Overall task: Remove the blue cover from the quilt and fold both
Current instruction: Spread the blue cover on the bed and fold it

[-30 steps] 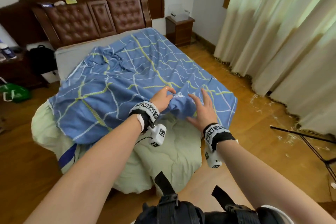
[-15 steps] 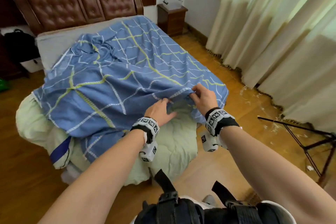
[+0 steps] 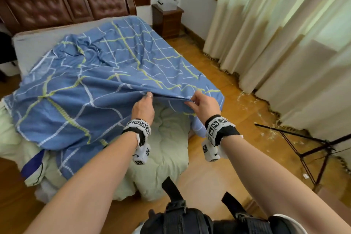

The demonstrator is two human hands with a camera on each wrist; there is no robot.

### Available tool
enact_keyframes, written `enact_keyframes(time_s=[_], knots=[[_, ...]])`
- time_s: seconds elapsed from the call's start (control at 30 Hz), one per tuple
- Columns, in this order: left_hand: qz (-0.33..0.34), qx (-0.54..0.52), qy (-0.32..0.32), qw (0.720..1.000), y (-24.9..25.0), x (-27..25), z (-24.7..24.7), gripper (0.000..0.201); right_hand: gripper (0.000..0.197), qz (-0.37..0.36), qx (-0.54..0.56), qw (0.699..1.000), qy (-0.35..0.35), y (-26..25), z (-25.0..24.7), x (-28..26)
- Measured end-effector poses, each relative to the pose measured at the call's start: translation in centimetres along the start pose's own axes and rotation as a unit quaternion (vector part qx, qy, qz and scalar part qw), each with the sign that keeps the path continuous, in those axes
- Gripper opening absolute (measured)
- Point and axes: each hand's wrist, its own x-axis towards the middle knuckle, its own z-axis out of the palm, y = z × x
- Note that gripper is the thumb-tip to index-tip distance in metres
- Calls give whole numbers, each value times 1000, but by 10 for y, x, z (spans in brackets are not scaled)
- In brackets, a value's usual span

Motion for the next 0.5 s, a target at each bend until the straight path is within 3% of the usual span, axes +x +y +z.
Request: enact_keyframes(time_s=[0.1, 0.17, 0.2, 0.27, 0.37, 0.4, 0.5], knots=[[-35, -5, -51, 998, 1, -6, -13, 17, 19, 64, -97, 993, -22, 21, 9, 10], [-64, 31, -86, 994, -3, -11, -26, 20, 11, 66, -87, 993, -47, 24, 23, 14], [-80, 46, -99, 991, -6, -16, -33, 20, 17, 46, -62, 995, -60, 23, 35, 14], [-110, 76, -122, 983, -10, -29, -51, 17, 45, -54, 11, 990, -127, 8, 65, 10], [-143, 80, -171, 971, -7, -60, -72, 18, 93, -210, 62, 920, -325, -40, 110, -13], [-162, 47, -177, 970, -7, -73, -76, 21, 89, -225, 55, 903, -361, -56, 121, -22], [-190, -50, -164, 967, -22, -108, -90, 55, 28, -266, 52, 900, -341, -86, 133, -37]])
